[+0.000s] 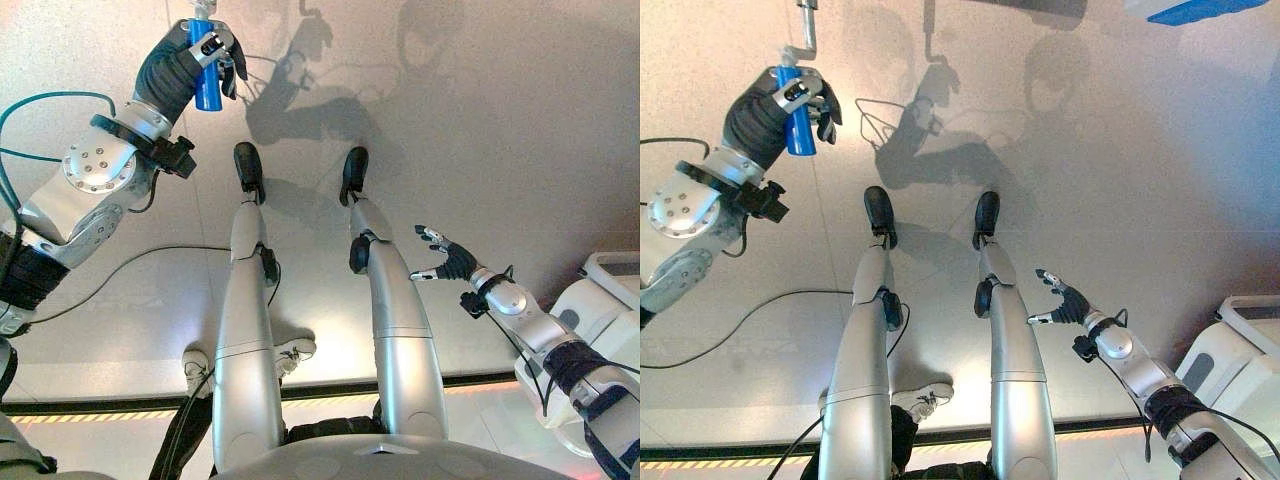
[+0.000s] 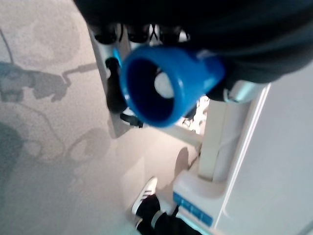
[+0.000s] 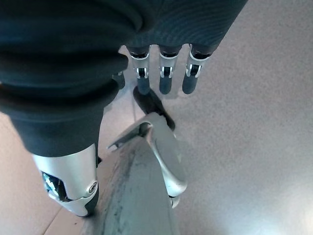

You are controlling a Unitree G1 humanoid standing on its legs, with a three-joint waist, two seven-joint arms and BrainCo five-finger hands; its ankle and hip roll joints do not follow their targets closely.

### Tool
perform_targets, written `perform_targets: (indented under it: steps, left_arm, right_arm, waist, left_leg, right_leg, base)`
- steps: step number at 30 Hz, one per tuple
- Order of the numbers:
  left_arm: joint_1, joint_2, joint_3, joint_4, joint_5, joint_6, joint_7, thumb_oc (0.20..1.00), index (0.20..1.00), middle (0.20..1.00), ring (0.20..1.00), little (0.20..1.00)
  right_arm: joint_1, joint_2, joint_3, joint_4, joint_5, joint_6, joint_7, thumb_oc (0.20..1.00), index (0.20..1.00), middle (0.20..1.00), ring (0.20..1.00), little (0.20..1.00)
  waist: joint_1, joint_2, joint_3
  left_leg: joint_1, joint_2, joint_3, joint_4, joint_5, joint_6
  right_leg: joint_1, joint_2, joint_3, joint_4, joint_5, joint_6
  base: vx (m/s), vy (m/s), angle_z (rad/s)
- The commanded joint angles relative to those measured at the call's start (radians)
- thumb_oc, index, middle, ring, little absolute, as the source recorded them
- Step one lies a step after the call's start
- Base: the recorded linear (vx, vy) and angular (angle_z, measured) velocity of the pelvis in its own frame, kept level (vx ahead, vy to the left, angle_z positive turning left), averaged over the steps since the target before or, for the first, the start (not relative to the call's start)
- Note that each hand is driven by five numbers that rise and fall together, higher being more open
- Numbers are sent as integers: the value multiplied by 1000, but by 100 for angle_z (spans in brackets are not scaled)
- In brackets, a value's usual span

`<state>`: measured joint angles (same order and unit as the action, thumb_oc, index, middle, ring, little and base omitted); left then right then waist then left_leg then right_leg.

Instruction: Raise the hospital bed

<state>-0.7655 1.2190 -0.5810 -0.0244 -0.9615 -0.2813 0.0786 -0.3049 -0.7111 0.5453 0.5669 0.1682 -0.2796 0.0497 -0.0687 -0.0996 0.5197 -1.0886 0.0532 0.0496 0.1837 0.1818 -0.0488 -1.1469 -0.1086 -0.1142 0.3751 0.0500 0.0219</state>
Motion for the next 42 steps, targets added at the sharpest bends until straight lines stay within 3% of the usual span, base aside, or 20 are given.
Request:
perform_targets:
  steps: [1,17,22,39,42]
  left_arm:
    - [76,-3,71,-200,45,-116,-49,200,200,200,200,200]
    - [286,-17,269,-106,58,-116,-22,200,200,200,200,200]
    - [273,-49,287,-26,73,-113,7,200,200,200,200,200]
    - [51,-216,180,275,158,-67,69,200,200,200,200,200]
    - [-15,-275,146,376,180,-51,80,200,200,200,200,200]
  right_arm:
    - [98,-27,-11,0,-8,-18,12,1000,1000,1000,1000,1000]
    - [110,-18,-27,-17,-15,-22,14,1000,1000,1000,1000,1000]
    - [103,-9,-32,-32,-18,-21,13,1000,1000,1000,1000,1000]
    - [100,-15,-32,-60,-19,-10,21,1000,1000,1000,1000,1000]
    - [84,-15,-18,-53,-18,-10,19,1000,1000,1000,1000,1000]
  waist:
    - [-9,48,-14]
    - [9,31,-10]
    - [3,19,-8]
    - [-34,-9,-1]
    - [-42,-14,-1]
  left_leg:
    - [57,-31,13,117,-197,23]
    - [78,-37,2,87,-187,26]
    - [76,-37,4,88,-189,27]
    - [57,-31,6,115,-205,33]
    - [53,-28,7,123,-209,34]
  right_leg:
    - [66,32,3,-115,93,106]
    - [99,20,-8,-145,101,113]
    - [102,22,-7,-156,102,112]
    - [80,31,5,-146,101,107]
    - [75,34,7,-139,98,106]
  base:
    - [0,0,0]
    - [1,3,1]
    - [0,0,0]
    - [0,0,0]
    - [0,0,0]
